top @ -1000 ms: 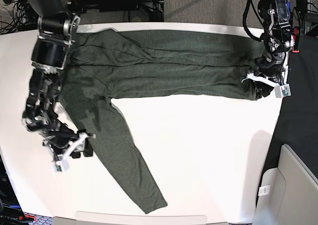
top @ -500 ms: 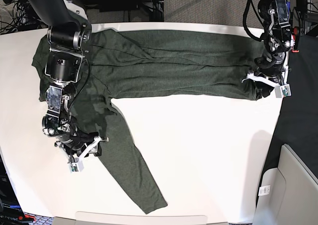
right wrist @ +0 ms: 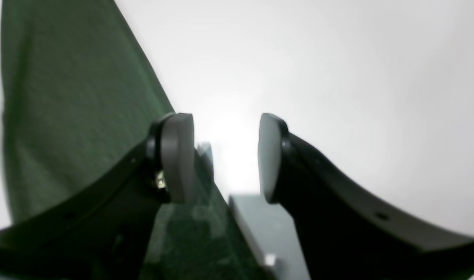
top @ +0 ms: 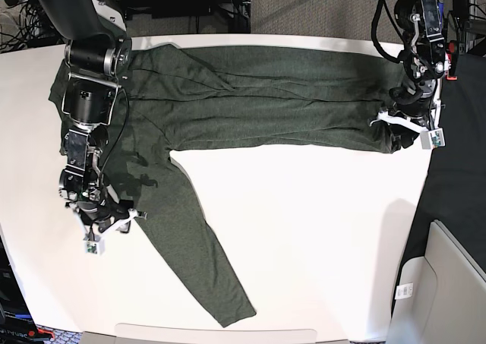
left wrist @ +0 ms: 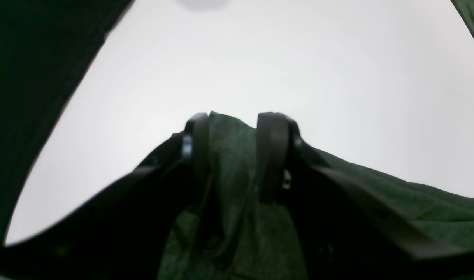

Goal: Fold the T-shirt properly
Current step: 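Move the right gripper to the hanging sleeve and grasp its cuff, then lift the sleeve with the right gripper and fold it across the body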

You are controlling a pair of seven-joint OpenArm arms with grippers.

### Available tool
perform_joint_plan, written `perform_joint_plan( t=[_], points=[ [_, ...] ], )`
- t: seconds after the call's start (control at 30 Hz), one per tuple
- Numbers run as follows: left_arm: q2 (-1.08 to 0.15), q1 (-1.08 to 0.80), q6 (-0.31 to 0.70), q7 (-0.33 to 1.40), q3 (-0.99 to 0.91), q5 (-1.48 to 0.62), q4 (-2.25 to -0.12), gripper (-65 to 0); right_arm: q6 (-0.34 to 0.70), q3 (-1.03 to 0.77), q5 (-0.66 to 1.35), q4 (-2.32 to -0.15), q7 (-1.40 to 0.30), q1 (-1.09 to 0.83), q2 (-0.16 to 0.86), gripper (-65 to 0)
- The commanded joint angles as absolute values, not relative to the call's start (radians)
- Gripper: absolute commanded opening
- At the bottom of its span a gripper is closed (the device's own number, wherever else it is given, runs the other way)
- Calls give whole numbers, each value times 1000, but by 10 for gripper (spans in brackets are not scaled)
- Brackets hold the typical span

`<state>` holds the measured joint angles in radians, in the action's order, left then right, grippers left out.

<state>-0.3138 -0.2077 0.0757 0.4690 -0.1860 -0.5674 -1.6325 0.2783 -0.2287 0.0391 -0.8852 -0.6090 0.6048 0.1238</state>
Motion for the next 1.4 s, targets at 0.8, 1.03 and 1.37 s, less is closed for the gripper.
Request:
perform_joint_plan(
  t=[0.8,1.03,1.37],
  points=[
    [-329,-197,81,444,-191,-572,-1655,-446,377,-228,56,-832,-831,625,94,-437],
    [-329,-199,81,444,-191,-572,-1690,-446,377,-228,185,-866,-880,619,93,-540],
    [-329,-222,81,444,-200,-573,-1702,-446,427,-223,363,-1027,-881,541,110,-644]
  ],
)
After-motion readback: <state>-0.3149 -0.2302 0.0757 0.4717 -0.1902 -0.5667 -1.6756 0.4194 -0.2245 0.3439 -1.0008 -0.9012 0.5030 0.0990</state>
